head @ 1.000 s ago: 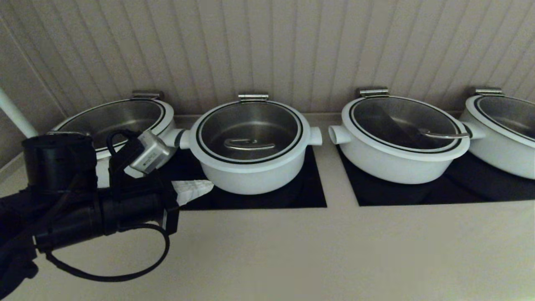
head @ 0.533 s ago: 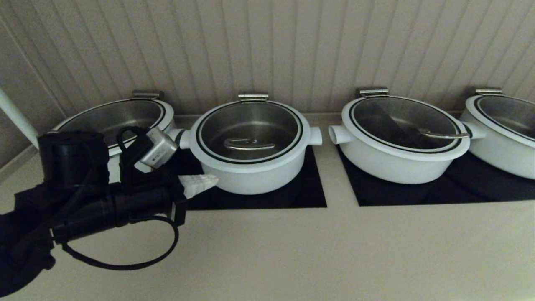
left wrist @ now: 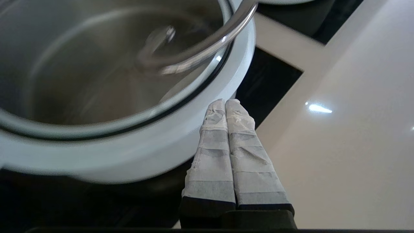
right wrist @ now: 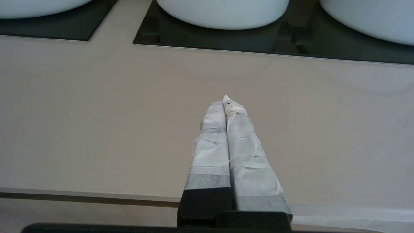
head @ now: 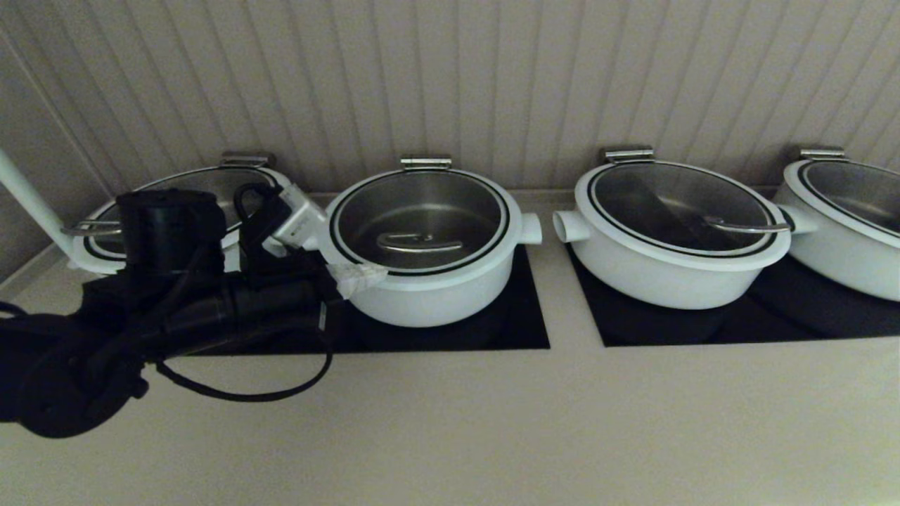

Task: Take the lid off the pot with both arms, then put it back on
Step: Open the food pot lid a small opening with the left arm

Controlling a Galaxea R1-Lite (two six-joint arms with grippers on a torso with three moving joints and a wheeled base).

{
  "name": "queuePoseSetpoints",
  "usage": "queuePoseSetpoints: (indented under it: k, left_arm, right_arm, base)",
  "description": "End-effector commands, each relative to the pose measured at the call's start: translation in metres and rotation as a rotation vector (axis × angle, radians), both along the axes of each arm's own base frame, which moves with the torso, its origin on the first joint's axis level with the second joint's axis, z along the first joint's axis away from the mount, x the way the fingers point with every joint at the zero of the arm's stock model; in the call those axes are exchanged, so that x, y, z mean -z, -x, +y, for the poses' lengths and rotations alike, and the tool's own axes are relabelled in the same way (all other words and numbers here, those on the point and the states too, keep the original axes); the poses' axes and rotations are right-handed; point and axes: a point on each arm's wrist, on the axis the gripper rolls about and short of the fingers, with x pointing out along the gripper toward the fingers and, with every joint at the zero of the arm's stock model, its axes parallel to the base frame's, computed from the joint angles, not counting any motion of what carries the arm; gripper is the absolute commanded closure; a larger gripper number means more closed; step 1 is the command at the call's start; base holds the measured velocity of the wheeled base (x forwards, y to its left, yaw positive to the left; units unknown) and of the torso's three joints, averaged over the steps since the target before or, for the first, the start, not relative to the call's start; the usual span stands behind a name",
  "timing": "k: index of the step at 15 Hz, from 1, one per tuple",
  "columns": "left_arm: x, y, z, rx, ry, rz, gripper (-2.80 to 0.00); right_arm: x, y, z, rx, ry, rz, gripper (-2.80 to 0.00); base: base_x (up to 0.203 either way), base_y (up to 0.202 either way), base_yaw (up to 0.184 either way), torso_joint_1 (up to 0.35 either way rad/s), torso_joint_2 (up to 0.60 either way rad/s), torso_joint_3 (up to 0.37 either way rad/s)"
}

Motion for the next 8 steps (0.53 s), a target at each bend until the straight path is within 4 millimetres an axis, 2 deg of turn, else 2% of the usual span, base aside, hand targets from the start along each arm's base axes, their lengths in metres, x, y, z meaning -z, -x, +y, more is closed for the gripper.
queuePoseSetpoints:
  k: [1, 5, 8]
  left_arm:
    - [-0.002, -0.005, -0.010, 0.030, 0.004, -0.014, 0.00]
    - [-0.008, -0.015, -0.020, 0.042, 0.012, -0.039, 0.00]
    - [-0.004, -0.017, -0.021, 0.041, 0.007, -0.028, 0.00]
  right_arm:
    - [0.000, 0.000, 0.000, 0.000, 0.001, 0.000, 0.00]
    - [0.000, 0.000, 0.000, 0.000, 0.001, 0.000, 0.00]
    - [0.000, 0.000, 0.000, 0.000, -0.001, 0.000, 0.00]
  base:
    - [0.000, 0.000, 0.000, 0.000, 0.00, 0.000]
    - [0.000, 0.000, 0.000, 0.000, 0.00, 0.000]
    - [0.000, 0.000, 0.000, 0.000, 0.00, 0.000]
